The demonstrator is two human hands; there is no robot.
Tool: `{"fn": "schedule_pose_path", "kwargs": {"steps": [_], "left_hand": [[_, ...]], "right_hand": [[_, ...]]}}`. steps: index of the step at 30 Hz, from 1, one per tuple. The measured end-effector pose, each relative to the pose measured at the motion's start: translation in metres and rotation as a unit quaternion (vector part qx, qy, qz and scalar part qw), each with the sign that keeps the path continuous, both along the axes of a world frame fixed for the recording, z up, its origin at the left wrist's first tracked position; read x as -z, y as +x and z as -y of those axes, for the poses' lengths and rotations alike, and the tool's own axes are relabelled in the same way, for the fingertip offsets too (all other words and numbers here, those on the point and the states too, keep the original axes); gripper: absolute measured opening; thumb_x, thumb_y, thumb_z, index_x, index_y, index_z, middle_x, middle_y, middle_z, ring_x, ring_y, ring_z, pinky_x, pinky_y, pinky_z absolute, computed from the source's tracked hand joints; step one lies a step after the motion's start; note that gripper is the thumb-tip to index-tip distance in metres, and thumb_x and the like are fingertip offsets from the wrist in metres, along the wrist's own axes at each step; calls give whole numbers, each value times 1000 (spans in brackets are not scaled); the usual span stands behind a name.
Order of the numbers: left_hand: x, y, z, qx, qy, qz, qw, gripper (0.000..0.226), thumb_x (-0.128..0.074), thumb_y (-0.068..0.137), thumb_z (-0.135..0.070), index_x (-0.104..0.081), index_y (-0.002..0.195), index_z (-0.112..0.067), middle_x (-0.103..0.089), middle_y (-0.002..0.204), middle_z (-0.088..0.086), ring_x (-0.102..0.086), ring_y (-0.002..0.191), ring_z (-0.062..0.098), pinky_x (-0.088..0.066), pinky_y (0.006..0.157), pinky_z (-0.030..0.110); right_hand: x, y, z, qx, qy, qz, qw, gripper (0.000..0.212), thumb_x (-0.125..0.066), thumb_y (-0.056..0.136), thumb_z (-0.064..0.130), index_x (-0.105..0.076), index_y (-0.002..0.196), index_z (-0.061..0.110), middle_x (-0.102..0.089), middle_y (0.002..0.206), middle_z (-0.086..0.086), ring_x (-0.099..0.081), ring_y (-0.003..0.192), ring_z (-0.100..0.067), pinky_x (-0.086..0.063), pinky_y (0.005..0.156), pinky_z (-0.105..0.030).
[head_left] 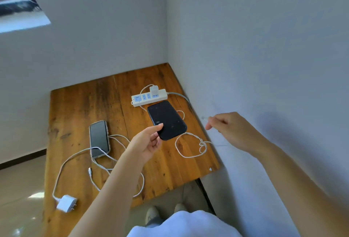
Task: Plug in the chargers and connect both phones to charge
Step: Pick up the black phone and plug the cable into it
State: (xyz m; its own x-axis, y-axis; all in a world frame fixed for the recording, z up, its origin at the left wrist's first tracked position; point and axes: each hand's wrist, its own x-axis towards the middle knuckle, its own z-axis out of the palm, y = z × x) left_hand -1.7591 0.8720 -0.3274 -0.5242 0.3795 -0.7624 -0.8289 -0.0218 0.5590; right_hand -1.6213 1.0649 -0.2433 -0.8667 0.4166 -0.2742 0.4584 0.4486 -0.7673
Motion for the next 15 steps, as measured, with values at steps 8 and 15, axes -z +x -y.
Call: {"fn": "schedule_pose_path", "kwargs": {"steps": [8, 15], "left_hand": [[-40, -8, -6, -23, 51, 8, 998, 30, -74, 78, -15, -60, 103, -7, -71, 92, 19, -56, 54, 12, -47, 45, 15], [-44, -14, -4, -36, 57, 17, 998, 25, -73, 79, -14, -59, 99, -10, -71, 94, 19, -58, 59, 14, -47, 45, 15]], "right_hand": [[-7, -25, 42, -29, 5, -41, 999, 37, -50, 96, 30, -65, 65, 18, -42, 31, 16, -39, 32, -1, -34, 39, -8], [8, -36, 52, -1, -14, -38, 999, 37, -50, 96, 29, -67, 66, 16, -46, 34, 18, -45, 35, 4, -41, 53, -18]]}}
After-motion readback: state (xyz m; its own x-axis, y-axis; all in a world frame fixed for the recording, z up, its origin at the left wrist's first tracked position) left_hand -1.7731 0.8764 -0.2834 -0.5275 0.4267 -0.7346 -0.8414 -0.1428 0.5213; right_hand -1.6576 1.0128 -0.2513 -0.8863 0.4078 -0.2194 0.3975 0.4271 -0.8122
